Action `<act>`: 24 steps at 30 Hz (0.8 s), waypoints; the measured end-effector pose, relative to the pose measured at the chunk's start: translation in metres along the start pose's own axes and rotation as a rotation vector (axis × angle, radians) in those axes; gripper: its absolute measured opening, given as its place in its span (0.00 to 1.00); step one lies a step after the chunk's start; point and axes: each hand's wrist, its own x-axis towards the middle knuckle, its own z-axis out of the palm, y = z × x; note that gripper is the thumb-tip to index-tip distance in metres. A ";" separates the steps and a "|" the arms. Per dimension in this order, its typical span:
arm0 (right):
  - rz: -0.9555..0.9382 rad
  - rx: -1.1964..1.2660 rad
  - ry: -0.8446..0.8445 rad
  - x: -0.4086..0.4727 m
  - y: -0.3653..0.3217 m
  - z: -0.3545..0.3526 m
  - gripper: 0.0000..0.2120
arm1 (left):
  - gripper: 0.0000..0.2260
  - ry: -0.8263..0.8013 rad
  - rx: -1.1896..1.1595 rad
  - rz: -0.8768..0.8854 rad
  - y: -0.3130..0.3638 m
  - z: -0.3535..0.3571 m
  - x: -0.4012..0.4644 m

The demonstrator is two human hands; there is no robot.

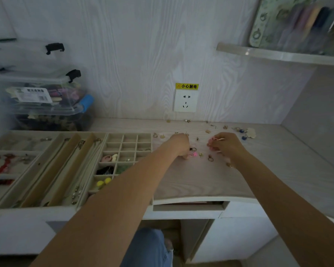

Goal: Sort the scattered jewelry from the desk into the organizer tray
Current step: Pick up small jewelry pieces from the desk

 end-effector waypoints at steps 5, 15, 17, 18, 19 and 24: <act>0.039 0.289 -0.068 -0.018 -0.001 0.004 0.06 | 0.23 0.001 -0.055 -0.027 -0.002 0.004 0.003; 0.033 0.297 -0.068 -0.028 -0.006 0.013 0.12 | 0.15 -0.012 -0.183 -0.003 0.004 0.004 -0.011; 0.009 0.330 -0.042 -0.027 -0.007 0.014 0.13 | 0.14 -0.061 -0.339 -0.030 0.005 0.000 -0.012; -0.002 0.355 -0.032 -0.026 -0.009 0.014 0.13 | 0.13 -0.071 -0.423 -0.037 0.005 -0.005 -0.015; -0.010 0.378 -0.028 -0.026 -0.011 0.013 0.13 | 0.12 -0.063 -0.503 -0.046 0.003 -0.010 -0.020; -0.068 0.381 -0.074 -0.030 -0.023 0.012 0.16 | 0.11 -0.059 -0.729 0.020 -0.018 -0.036 -0.044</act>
